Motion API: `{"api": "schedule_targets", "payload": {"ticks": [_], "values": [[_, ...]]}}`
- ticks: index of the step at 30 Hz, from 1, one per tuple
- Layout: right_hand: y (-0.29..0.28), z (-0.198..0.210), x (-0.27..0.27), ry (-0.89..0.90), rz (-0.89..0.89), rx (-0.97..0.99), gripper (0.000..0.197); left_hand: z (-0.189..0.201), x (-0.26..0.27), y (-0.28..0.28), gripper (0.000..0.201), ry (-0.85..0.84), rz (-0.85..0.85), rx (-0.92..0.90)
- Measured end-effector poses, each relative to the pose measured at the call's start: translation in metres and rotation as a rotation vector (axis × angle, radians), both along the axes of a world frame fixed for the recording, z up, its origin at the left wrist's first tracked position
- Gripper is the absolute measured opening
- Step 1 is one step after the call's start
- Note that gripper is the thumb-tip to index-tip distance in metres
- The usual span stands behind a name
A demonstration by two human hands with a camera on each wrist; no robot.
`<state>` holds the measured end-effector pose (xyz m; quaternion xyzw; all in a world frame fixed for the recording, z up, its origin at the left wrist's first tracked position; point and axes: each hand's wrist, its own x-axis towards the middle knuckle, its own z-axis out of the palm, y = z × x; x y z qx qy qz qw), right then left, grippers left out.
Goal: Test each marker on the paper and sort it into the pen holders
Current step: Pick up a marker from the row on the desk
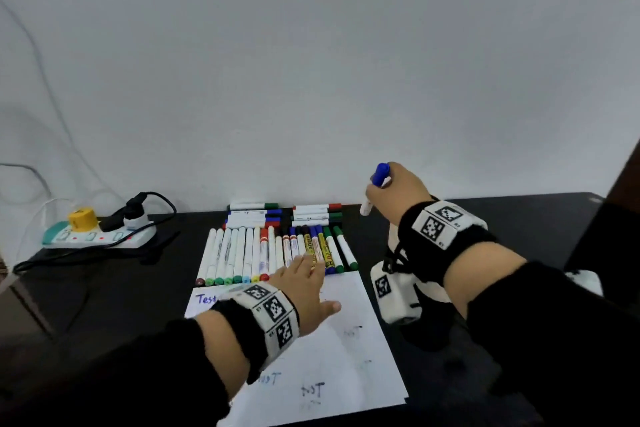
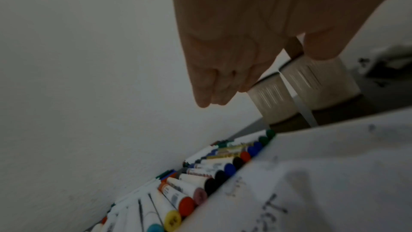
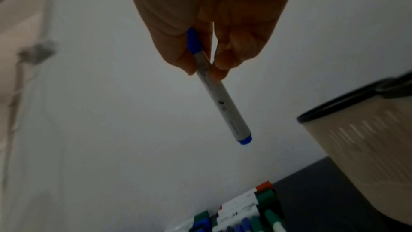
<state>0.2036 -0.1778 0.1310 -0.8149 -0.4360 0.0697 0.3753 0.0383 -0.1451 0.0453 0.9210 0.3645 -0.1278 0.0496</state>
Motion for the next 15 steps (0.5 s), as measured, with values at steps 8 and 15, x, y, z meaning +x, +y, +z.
{"api": "schedule_targets", "payload": {"ticks": [8,15], "values": [[0.001,0.007,0.054,0.11,-0.163,0.116,0.023,-0.049,0.038,0.01,0.083,0.17,0.03,-0.132],[0.021,-0.01,0.082,0.003,-0.202,-0.113,0.007,-0.057,0.04,0.017,0.086,0.231,0.079,-0.183]]}}
